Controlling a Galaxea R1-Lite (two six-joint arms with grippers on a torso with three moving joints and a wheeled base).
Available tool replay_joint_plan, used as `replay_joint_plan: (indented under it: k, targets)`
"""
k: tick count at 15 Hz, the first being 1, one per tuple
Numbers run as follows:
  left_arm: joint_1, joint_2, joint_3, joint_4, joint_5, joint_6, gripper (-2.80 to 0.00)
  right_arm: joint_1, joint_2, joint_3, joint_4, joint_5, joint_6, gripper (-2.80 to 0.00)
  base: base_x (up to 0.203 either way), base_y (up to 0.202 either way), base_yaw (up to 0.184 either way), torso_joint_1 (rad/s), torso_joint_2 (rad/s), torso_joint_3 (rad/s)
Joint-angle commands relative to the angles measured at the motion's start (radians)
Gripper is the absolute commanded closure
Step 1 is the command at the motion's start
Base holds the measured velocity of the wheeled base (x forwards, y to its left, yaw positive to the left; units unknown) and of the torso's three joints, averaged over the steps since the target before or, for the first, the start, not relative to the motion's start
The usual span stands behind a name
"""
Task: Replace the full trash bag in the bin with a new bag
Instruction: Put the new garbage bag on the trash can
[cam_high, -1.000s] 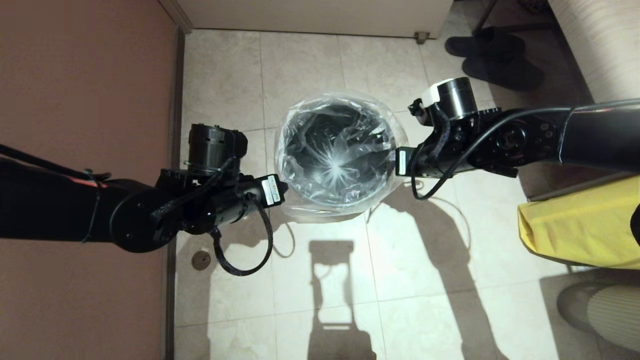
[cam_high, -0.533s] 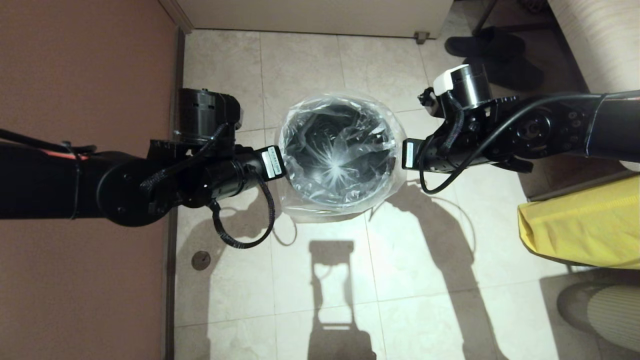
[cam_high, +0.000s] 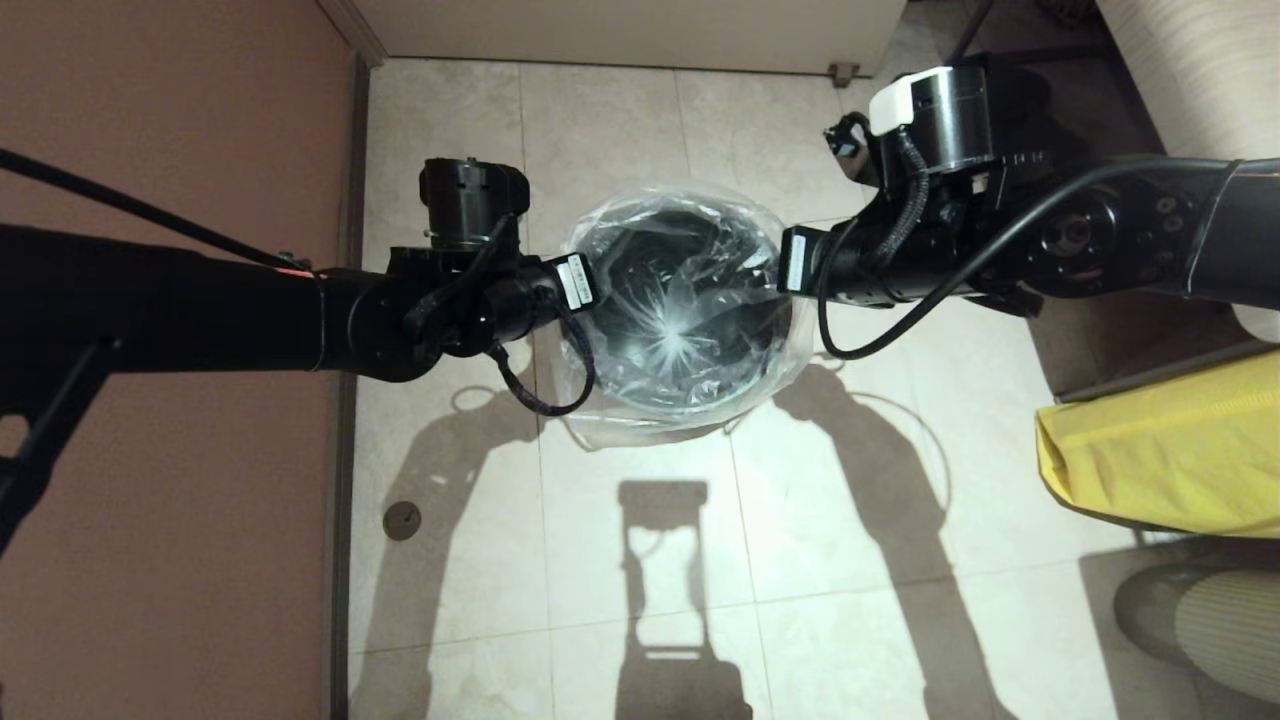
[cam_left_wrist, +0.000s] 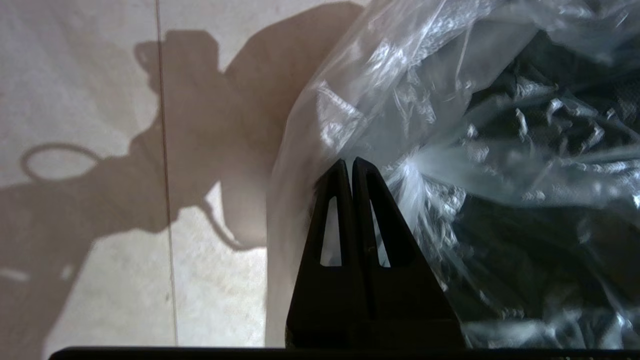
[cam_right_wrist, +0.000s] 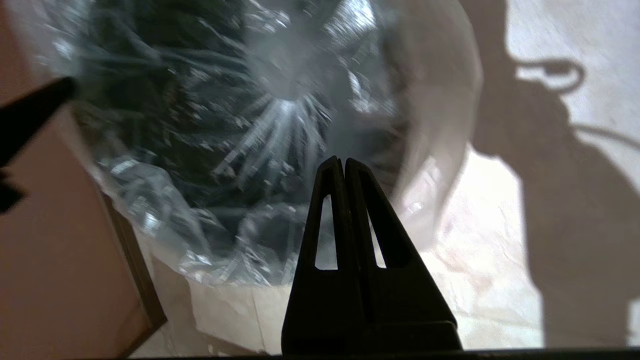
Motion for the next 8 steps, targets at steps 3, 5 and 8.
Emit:
replay_joint_plan:
  k: [3, 5, 8]
  targets:
    - [0.078, 0.092, -0.148, 0.003, -0.032, -0.003, 0.0, 0.032, 0.017, -0.005, -0.12, 0.02, -0.013, 0.0, 0.0, 0.0, 0.0, 0.0, 0.0, 0.0]
    - [0.09, 0.069, -0.171, 0.007, -0.052, -0.003, 0.0, 0.032, 0.015, -0.01, -0.139, 0.055, -0.013, 0.0, 0.0, 0.0, 0.0, 0.0, 0.0, 0.0]
    - [0.063, 0.038, -0.167, 0.031, -0.056, -0.008, 0.0, 0.032, 0.013, -0.01, -0.156, 0.059, -0.013, 0.0, 0.0, 0.0, 0.0, 0.0, 0.0, 0.0]
